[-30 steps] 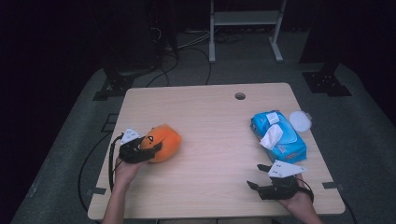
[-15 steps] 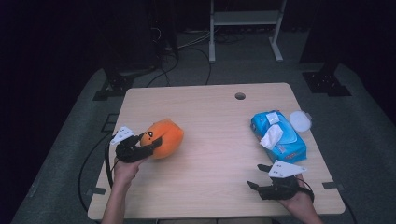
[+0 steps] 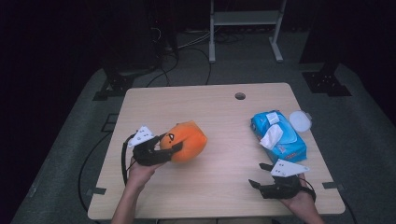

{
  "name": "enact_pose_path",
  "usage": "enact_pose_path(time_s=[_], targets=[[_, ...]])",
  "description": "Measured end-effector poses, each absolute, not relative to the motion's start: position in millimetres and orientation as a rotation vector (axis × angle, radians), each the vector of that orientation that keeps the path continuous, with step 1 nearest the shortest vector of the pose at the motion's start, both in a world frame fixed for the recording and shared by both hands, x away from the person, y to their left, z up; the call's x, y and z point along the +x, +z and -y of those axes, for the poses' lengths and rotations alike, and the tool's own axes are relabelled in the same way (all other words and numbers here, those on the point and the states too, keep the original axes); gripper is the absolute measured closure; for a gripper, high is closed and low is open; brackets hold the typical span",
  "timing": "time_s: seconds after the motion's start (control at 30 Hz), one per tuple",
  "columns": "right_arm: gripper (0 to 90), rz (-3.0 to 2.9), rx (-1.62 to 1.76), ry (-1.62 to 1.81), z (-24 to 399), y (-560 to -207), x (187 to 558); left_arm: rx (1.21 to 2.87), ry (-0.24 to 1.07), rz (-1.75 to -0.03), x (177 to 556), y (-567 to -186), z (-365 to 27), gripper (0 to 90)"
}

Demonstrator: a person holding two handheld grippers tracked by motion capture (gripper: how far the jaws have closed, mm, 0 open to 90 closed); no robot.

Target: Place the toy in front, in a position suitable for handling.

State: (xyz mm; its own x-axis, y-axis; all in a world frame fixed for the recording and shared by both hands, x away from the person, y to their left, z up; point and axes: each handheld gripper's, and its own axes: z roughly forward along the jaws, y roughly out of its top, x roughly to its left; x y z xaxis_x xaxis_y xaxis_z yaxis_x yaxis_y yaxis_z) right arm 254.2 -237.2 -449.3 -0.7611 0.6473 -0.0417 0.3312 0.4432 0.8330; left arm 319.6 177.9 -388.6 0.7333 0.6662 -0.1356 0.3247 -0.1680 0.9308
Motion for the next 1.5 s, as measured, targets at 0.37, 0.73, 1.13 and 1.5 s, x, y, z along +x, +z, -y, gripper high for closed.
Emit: enact_pose_path(time_s=[0.37, 0.73, 1.13, 1.5], targets=[[27.6, -2.328, 0.846, 1.241, 241.4, -448.1, 254.9, 1.866, 0.300, -0.646, 308.1, -397.7, -130.4, 35.7], [27.6, -2.320, 0.855, 1.241, 243.9, -447.4, 255.7, 1.912, 0.241, -0.580, 302.2, -413.0, -100.7, 35.6], [27.6, -2.311, 0.860, 1.240, 246.0, -446.5, 255.7, 1.979, 0.211, -0.532, 300.0, -430.7, -79.5, 35.1], [27.8, -2.289, 0.891, 1.225, 250.3, -446.6, 259.5, 1.989, 0.211, -0.521, 300.1, -440.8, -83.7, 9.4]])
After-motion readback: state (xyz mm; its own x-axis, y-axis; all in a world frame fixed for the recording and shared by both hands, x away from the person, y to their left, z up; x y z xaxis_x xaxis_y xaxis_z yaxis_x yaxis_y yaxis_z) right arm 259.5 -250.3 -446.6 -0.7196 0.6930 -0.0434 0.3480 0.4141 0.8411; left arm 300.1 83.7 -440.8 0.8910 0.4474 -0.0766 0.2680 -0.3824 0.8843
